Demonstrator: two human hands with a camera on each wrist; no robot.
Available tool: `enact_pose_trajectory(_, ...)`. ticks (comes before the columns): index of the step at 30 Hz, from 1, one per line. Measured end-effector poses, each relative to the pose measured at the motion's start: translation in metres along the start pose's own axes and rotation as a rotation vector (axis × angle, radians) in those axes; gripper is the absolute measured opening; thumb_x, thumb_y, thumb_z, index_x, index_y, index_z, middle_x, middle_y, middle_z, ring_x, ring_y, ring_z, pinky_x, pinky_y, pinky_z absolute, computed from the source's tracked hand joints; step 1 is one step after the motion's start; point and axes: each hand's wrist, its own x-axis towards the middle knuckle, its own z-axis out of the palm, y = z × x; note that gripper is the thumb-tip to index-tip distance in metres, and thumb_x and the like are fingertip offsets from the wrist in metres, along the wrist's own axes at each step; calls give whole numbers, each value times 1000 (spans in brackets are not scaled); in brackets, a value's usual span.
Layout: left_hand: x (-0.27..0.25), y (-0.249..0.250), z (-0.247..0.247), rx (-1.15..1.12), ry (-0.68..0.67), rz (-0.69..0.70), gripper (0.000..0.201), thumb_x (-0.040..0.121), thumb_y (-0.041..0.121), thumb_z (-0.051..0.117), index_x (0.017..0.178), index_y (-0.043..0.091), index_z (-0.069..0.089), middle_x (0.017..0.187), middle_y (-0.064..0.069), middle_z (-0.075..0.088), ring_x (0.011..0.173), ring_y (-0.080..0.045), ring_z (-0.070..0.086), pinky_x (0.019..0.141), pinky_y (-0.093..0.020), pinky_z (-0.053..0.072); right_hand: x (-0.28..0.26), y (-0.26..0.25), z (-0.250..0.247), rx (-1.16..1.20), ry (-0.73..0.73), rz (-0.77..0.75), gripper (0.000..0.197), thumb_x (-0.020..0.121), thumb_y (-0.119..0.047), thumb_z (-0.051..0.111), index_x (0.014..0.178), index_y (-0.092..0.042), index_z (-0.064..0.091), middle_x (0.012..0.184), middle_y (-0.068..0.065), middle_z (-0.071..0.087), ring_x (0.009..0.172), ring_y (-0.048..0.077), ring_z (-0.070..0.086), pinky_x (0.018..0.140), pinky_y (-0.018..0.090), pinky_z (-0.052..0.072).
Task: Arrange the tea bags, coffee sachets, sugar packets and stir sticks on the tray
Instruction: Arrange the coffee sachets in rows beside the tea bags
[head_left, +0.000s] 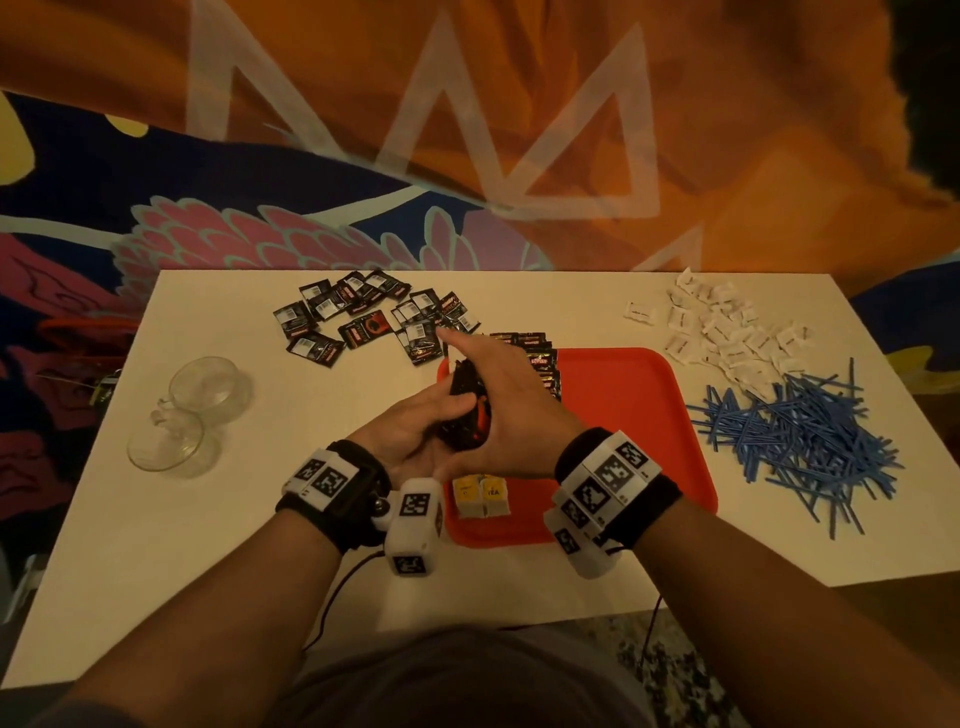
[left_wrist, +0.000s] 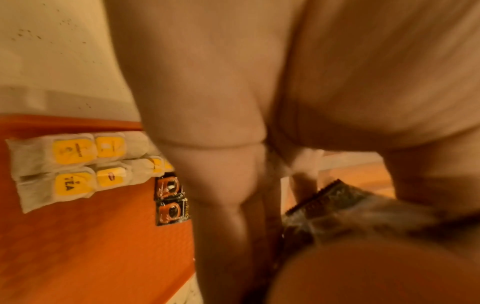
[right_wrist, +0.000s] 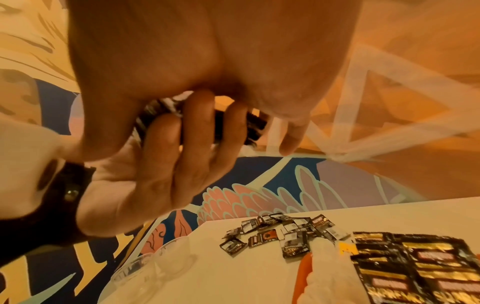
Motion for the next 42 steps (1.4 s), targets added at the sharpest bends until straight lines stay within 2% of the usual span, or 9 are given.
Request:
enact_pose_trajectory(3,12,-1,6,9,80,-4,86,63,16,90,139,12,50,113,-19,69,98,-31,70,79,-42,59,-7,21,-8,131,3,69,125,52,-62,86,148,-51,6,158,-8,11,146,21,13,114,52,26)
enact_pose_trajectory(8,32,-6,18,-32,234,-28,74,72,5,64,143,9,45,123,-24,64,105,-38,69,88,-55,57,-17,59,-18,610,162,336,83,75,-50,77,144,-29,35,142,-1,41,117,13,54,86,32,56)
enact_pose_trajectory(13,52,-17,35,209,428,83,42,90,-10,53,129,6,55,118,-24,68,96,-38,70,82,-54,59,-21,86,-8,670,219,486,35,68,-41,81,92,-19,66,97,6,71,93,25,69,84,53,56)
enact_pose_trajectory(19,64,-32,34,525,603,246,38,83,-6,70,110,21,67,104,-7,75,101,-28,70,81,-42,56,-28,98,-5,701,212,498,17,83,-10,75,87,-8,59,64,9,60,63,23,60,63,37,52)
enact_pose_trajectory(22,66,-34,36,480,629,274,30,87,3,72,109,22,67,101,-4,75,102,-26,71,86,-41,56,-33,103,-4,569,85,450,12,81,-16,77,88,-12,68,80,15,70,70,17,62,71,37,53)
enact_pose_trajectory(25,65,-38,39,430,626,253,25,88,-3,67,107,13,68,99,-9,75,99,-30,71,88,-44,56,-36,110,0,537,35,408,15,79,-16,79,78,-27,69,83,0,71,78,12,65,74,30,52)
enact_pose_trajectory(30,69,-49,37,301,677,143,11,91,-1,62,96,9,65,73,-5,74,69,-21,73,57,-33,57,-40,120,6,495,-1,384,17,74,-19,83,89,-15,75,92,2,74,86,13,69,79,27,55)
enact_pose_trajectory(36,66,-54,28,240,705,150,51,73,26,78,119,9,66,112,-16,73,105,-33,70,90,-50,55,-46,136,16,553,-13,430,17,77,-21,81,91,-15,75,93,-3,74,81,3,66,64,9,47)
enact_pose_trajectory(42,65,-57,16,319,727,166,24,86,5,70,109,10,68,100,-11,76,98,-30,72,82,-45,57,-42,139,22,541,-72,457,11,78,-20,80,88,-15,77,88,-2,74,84,11,67,75,26,53)
